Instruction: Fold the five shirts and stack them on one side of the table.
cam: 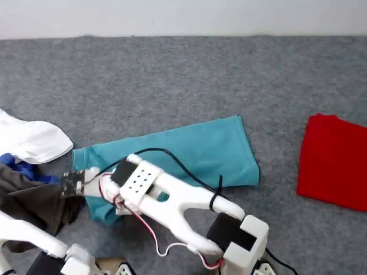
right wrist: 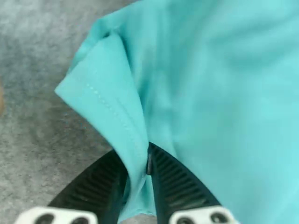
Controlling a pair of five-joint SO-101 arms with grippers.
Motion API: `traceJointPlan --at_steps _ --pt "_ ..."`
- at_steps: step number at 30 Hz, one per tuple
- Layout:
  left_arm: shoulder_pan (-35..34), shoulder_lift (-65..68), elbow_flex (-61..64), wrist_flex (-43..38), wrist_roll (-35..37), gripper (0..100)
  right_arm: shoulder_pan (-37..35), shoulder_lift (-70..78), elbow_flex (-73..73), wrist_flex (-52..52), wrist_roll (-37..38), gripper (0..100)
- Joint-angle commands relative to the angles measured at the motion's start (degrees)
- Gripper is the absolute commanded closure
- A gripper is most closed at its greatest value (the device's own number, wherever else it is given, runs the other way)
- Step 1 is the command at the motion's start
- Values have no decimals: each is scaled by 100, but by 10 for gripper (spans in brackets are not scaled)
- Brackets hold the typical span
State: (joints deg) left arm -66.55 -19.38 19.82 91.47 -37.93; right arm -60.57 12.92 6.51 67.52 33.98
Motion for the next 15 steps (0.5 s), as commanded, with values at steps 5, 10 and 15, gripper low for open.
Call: traceJointPlan --at_steps 5,10,15 --pt "35 -62 -189 9 -26 982 611 101 -686 48 -53 984" --pt "35 -62 -189 18 -26 982 901 549 -958 40 -70 978" --pt "35 -62 -189 35 -26 982 1174 1015 -1477 92 -79 864"
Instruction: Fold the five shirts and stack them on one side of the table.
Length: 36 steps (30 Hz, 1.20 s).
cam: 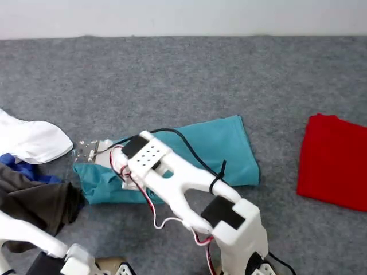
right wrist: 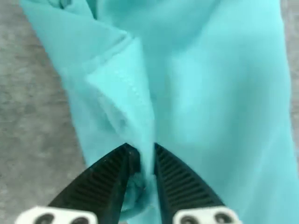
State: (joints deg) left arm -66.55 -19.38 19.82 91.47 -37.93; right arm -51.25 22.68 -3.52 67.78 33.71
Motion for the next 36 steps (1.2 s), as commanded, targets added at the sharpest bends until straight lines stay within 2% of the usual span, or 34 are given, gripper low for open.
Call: traceJointPlan --at_steps 1,5,9,12,16,22,31,36 --pt "35 -62 -189 35 -26 982 321 119 -589 66 -114 828" --pt "26 -62 -189 44 -26 982 646 356 -1046 66 -835 749" --pt "26 -62 -189 44 -26 982 796 382 -1363 356 -949 747" --pt "26 -62 -189 44 -26 982 690 286 -1705 1068 -958 806" --pt "26 -62 -189 44 -26 982 462 163 -2136 2158 -976 982" --pt "35 -62 -189 44 -26 982 -224 136 -2259 3468 -985 990" --pt "35 -62 -198 167 -35 982 -1024 136 -2224 3415 -1240 988" --pt "35 -62 -215 167 -53 982 -910 312 -2189 3389 -1160 988"
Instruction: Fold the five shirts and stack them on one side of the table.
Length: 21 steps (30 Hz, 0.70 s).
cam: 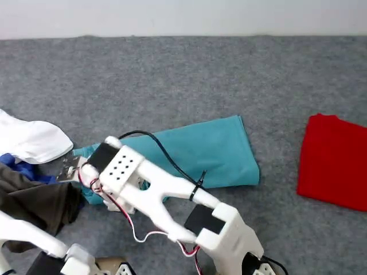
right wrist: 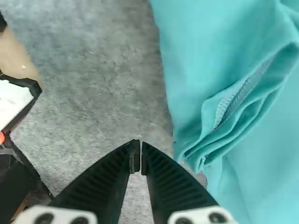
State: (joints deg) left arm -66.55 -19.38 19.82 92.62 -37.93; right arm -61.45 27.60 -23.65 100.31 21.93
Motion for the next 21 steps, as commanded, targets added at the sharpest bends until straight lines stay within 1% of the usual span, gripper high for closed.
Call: traceJointPlan --at_steps 1,4,8,11,15,21 --pt "35 -62 -215 53 -53 982 251 -31 -176 75 105 988" --pt "35 -62 -215 53 -53 982 989 488 -193 -251 554 988" --pt "35 -62 -215 53 -62 982 1974 919 -220 -822 826 988" --pt "35 -62 -215 18 -62 982 2325 1095 -211 -1042 870 988" --pt "105 -62 -207 9 -62 982 2308 1174 -211 -910 782 988" --pt "360 -62 -215 26 -62 982 1824 681 -360 -708 774 988"
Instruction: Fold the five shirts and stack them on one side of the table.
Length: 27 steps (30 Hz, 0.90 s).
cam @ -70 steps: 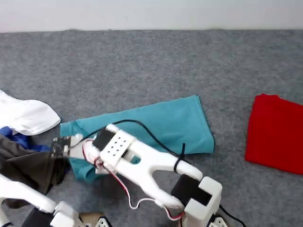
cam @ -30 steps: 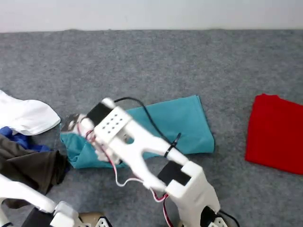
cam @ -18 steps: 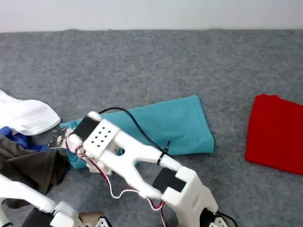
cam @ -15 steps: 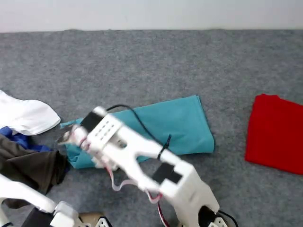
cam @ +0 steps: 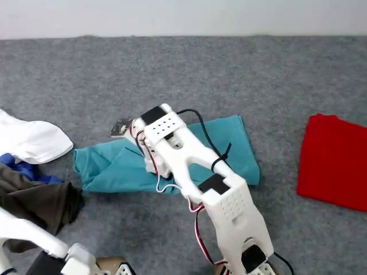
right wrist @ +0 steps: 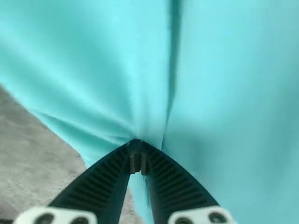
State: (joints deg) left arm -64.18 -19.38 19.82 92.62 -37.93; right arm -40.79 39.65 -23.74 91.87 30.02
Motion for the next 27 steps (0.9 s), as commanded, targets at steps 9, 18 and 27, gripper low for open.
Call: traceJointPlan --at_steps 9,18,27 --pt "123 -62 -207 44 -62 982 -602 -1077 -967 -505 -35 987" --pt "123 -62 -207 44 -62 982 -611 224 -985 -1288 -44 988" --pt "123 -62 -189 44 -62 982 -479 426 -1257 -470 -44 988"
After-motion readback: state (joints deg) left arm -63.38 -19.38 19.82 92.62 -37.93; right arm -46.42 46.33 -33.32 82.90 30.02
